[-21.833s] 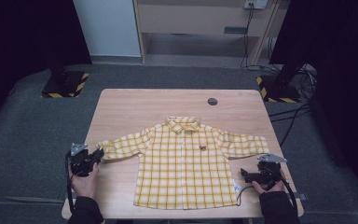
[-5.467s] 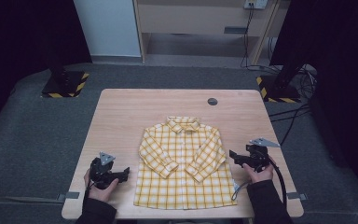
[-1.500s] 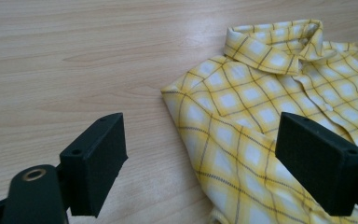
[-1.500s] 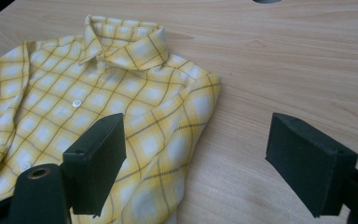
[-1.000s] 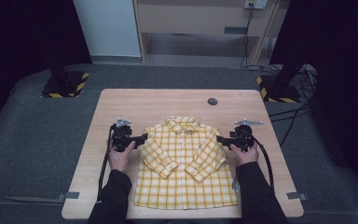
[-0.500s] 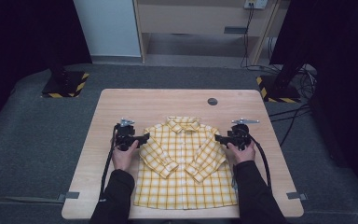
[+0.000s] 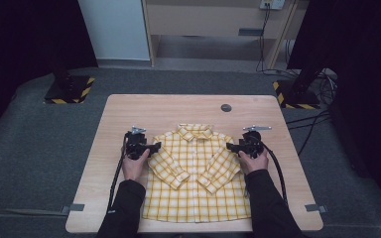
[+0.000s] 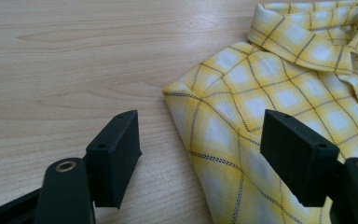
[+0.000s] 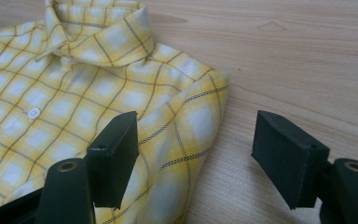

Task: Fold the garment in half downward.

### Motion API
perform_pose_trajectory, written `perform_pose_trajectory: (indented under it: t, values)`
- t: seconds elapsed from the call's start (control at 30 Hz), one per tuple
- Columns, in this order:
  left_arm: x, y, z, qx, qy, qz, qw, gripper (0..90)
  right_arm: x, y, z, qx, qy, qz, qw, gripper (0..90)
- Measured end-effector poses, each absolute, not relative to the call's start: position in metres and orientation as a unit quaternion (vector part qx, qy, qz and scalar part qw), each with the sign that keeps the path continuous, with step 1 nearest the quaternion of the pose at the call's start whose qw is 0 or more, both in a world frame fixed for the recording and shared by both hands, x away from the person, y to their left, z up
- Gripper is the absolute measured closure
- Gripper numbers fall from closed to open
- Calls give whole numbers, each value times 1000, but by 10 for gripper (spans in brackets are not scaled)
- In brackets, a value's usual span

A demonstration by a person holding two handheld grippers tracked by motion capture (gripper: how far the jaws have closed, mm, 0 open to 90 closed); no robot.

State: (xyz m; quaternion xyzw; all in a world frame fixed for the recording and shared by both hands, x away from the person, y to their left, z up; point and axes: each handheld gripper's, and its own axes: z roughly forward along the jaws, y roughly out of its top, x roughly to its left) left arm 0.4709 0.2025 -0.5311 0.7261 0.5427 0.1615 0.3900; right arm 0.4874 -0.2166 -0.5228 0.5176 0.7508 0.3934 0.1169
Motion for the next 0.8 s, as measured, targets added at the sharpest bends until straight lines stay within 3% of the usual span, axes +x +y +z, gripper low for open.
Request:
perform_pose_trajectory:
  t: [0.53, 0.8]
  values:
    - [471, 197, -538, 732, 528, 173, 394, 343, 489, -210, -534, 511, 764, 375, 123, 360]
    - [469, 194, -539, 735, 524, 188, 387, 413, 486, -204, -535, 502, 769, 366, 151, 415]
